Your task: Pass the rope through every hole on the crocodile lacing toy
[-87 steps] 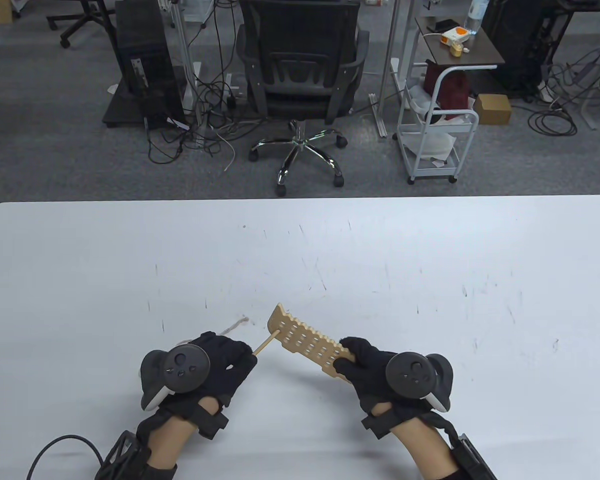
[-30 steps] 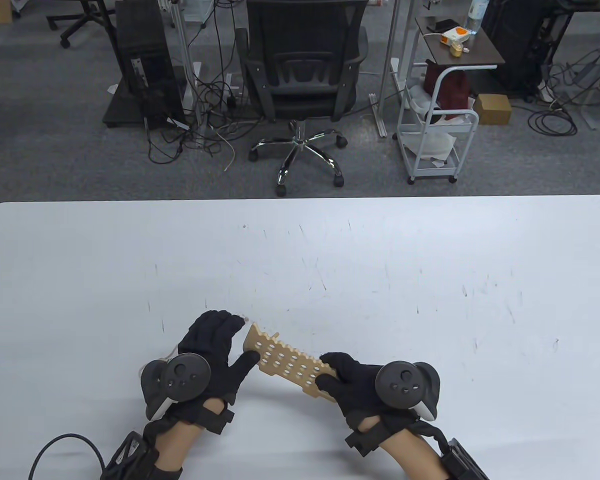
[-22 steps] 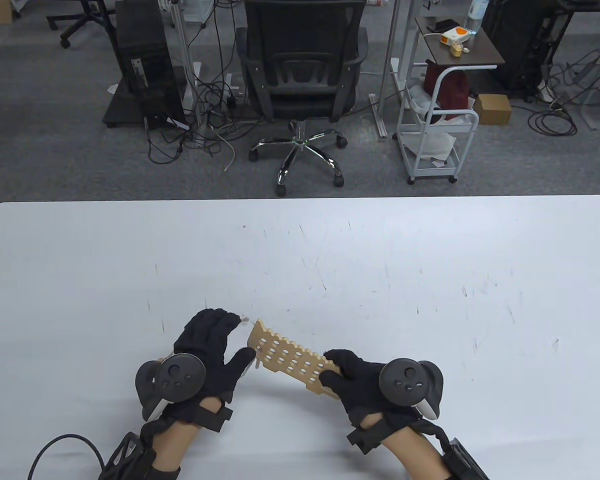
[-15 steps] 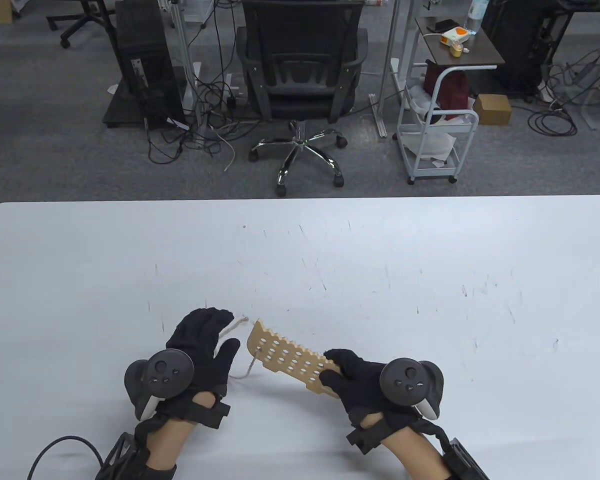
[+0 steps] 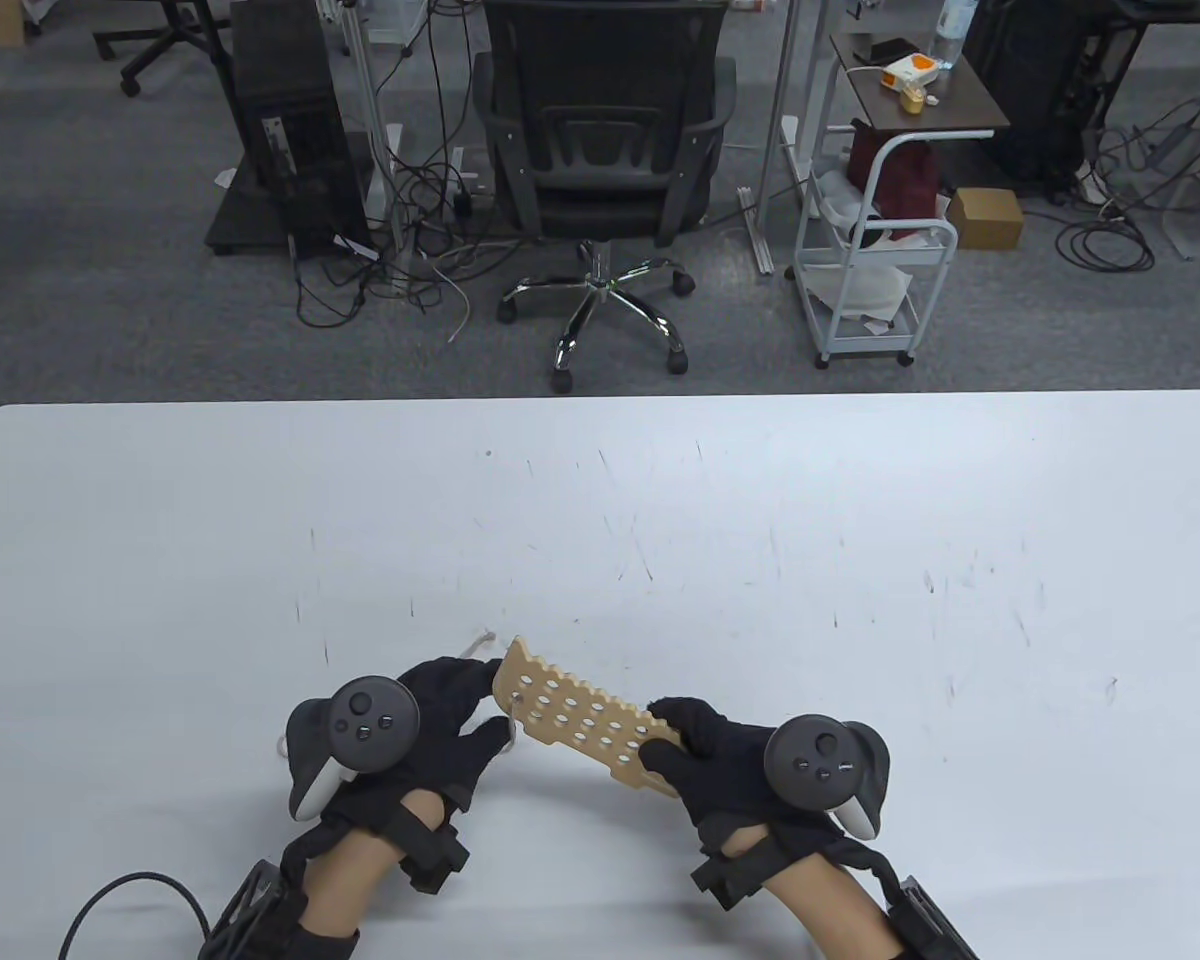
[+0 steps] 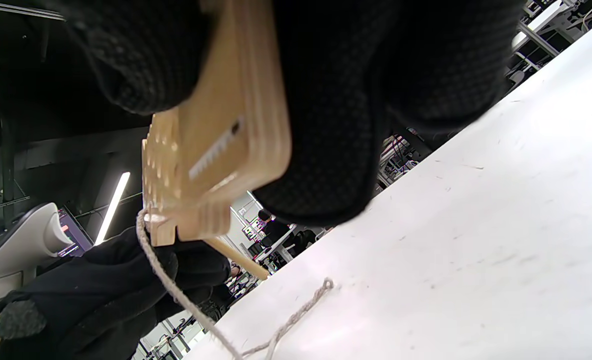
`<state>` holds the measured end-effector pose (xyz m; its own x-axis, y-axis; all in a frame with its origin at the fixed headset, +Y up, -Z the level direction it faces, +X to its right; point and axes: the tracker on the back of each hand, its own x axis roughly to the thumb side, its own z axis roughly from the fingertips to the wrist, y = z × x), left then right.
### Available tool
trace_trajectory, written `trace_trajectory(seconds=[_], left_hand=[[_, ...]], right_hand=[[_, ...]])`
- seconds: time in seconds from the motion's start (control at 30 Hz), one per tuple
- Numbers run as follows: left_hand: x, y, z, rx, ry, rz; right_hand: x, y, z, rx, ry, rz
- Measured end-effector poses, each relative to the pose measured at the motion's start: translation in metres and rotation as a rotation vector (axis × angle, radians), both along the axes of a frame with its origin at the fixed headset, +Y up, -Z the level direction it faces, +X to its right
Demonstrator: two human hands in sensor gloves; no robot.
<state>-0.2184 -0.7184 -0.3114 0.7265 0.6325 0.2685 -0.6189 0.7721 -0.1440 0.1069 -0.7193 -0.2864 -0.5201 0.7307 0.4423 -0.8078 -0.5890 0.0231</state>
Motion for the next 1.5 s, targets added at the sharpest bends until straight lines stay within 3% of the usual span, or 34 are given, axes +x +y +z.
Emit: trace_trajectory(seconds=[0.33,0.53,1.5], left_hand=[[0.002,-0.005,-0.002,-0.023,-0.046,0.109],[0.000,-0.001,0.000,0.049,-0.006,0.111],[-0.024,0.009,-0.001,0.130,0.138,0.140]], right_hand=[[-0.001,-0.001,0.000,-0.032,0.027,-0.037],[0.000,-0.001,0.000,-0.041,0.012,-0.049],[0.022,-0.001,-0.010,-0.062,-0.104,-0.069]])
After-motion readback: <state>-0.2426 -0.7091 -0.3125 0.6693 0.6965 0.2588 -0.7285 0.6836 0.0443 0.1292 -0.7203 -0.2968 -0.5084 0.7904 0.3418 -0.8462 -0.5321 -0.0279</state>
